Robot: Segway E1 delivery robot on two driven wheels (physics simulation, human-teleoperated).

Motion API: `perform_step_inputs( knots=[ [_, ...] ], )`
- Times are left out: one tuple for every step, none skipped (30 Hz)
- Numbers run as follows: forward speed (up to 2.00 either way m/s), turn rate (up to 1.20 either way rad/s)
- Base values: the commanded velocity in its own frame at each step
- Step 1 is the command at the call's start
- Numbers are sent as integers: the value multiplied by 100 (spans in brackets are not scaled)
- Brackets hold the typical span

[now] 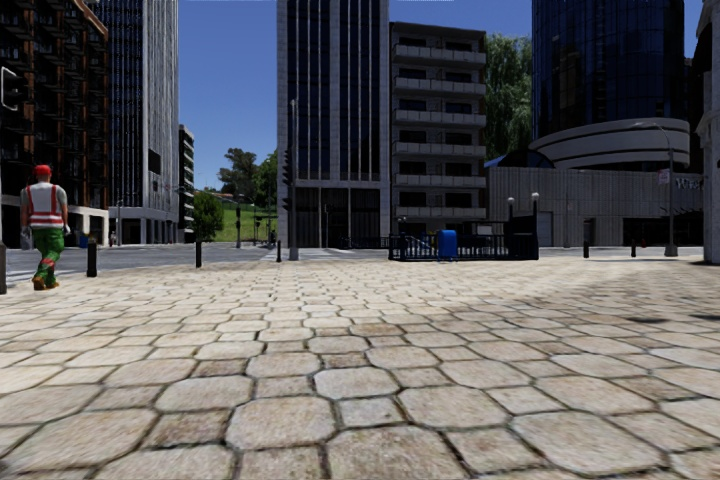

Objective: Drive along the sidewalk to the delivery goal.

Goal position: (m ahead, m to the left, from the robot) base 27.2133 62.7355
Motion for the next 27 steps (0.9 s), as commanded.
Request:
perform_step_inputs(
  knots=[
    [200,0],
    [200,0],
    [200,0],
    [200,0],
    [200,0],
    [200,0],
    [200,0],
    [200,0],
    [200,0],
    [200,0],
    [200,0],
    [200,0],
    [200,0],
    [200,0],
    [200,0],
    [200,0],
    [200,0],
    [200,0],
    [200,0],
    [200,0],
    [200,0],
    [200,0],
    [200,0],
    [200,0],
    [200,0],
    [200,0],
    [200,0]
  ],
)
